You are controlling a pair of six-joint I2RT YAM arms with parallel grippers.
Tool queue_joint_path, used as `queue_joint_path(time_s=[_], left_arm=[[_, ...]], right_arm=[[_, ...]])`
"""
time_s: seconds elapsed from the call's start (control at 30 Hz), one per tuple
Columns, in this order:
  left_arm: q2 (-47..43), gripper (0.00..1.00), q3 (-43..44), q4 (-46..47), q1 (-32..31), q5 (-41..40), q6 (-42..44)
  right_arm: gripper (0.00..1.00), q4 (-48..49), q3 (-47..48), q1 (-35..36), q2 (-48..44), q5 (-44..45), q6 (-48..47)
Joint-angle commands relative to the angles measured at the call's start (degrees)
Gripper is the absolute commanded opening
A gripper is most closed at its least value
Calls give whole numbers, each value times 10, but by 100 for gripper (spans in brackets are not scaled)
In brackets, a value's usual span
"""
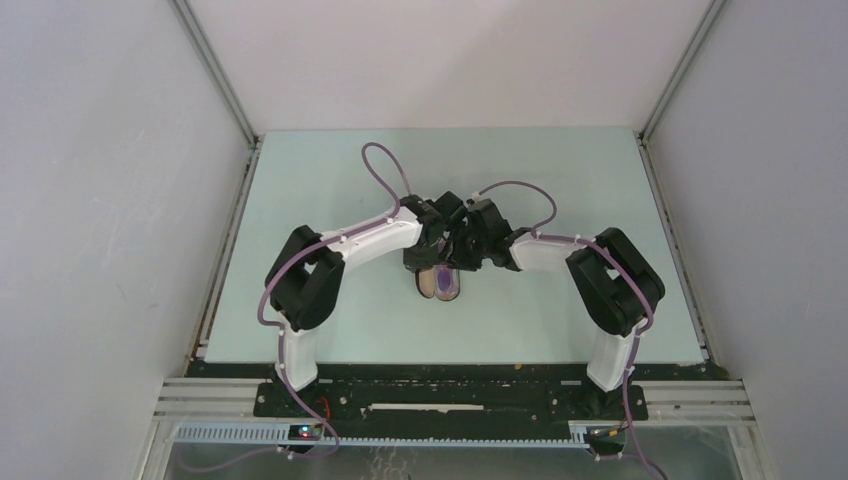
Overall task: Organize the sunglasses
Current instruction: Place the sunglasses in the sunglasses case.
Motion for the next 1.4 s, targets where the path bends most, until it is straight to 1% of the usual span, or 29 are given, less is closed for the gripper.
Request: queue_joint_path(time_s=[0.0,0.23,0.53,0.77,1.13,1.17,1.3,1.37], left_arm=[[-4,0,23,-1,-2,-11,-13],[-3,0,22,-1,-2,-11,-13],[-2,0,21,-2,-1,-12,-15],[0,0,23,-3,-1,-12,-15],[1,0,23,-3,-1,-16,-17],[2,0,23,-3,-1,-16,-17],[3,0,23,-3,-2,-17,-18],[2,0,23,-4,-1,-19,-17]], right_arm=[[48,-32,-8,1,-28,24,-15],[48,-31,-20,2,-42,29,-14],[34,-38,-23,1,-38,36,2],[33,-43,-30,0,-39,49,51],[33,-51,-32,-1,-34,68,67],[34,-51,-32,-1,-35,67,66],[43,-40,-39,-1,-46,61,60],[45,-40,-39,-1,-51,62,58]])
